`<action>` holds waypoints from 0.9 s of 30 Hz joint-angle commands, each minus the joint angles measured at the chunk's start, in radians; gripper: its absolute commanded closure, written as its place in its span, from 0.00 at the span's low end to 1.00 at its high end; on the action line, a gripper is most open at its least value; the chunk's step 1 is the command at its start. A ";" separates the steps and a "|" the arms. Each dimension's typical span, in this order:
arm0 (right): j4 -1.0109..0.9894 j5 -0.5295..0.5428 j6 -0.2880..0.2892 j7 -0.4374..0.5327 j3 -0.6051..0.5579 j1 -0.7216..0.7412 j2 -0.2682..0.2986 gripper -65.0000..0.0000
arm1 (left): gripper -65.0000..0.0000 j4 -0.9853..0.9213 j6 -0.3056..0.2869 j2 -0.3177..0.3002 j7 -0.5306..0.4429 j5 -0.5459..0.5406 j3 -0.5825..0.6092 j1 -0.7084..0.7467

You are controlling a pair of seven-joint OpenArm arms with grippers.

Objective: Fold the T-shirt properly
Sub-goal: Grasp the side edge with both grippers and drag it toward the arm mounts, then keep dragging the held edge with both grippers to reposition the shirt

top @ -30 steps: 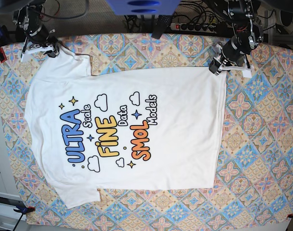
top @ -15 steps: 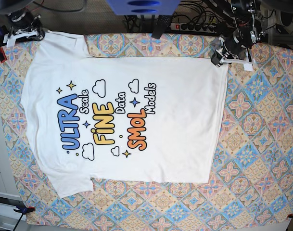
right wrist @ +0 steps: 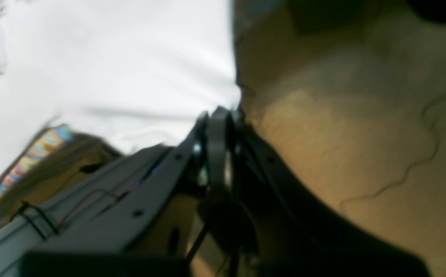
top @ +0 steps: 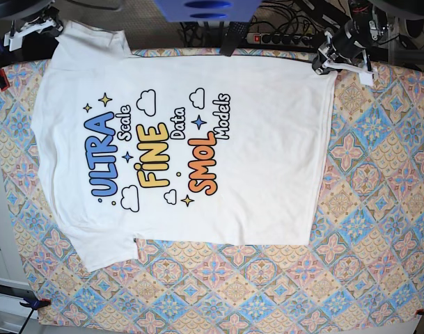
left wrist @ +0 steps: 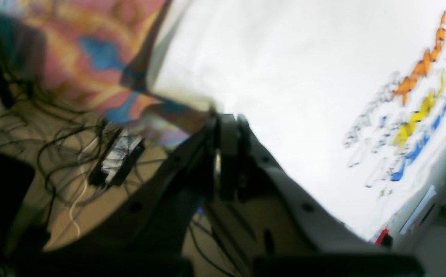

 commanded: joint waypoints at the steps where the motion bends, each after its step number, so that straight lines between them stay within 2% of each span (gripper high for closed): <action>1: 0.044 0.014 0.006 0.013 0.012 -0.011 0.002 1.00 | 1.00 0.025 -0.004 -0.007 -0.007 -0.010 -0.006 0.010; 6: 0.199 0.014 0.006 0.013 0.013 -0.008 -0.008 1.00 | 1.00 0.108 -0.004 -0.007 -0.013 -0.010 -0.006 0.005; 10: 0.253 0.014 0.006 0.013 0.013 -0.004 -0.015 1.00 | 1.00 0.120 -0.004 -0.005 -0.015 -0.010 -0.006 -0.056; 19: 0.262 0.014 0.006 0.013 0.013 0.171 -0.015 1.00 | 1.00 0.115 -0.002 0.022 -0.007 -0.001 0.002 -0.263; 23: 0.259 0.014 0.006 0.013 0.012 0.280 -0.014 1.00 | 1.00 0.042 -0.002 0.025 -0.006 -0.001 0.006 -0.352; 27: 0.211 0.011 0.006 0.013 0.007 0.357 -0.011 1.00 | 1.00 -0.115 -0.002 0.021 -0.009 -0.001 0.043 -0.455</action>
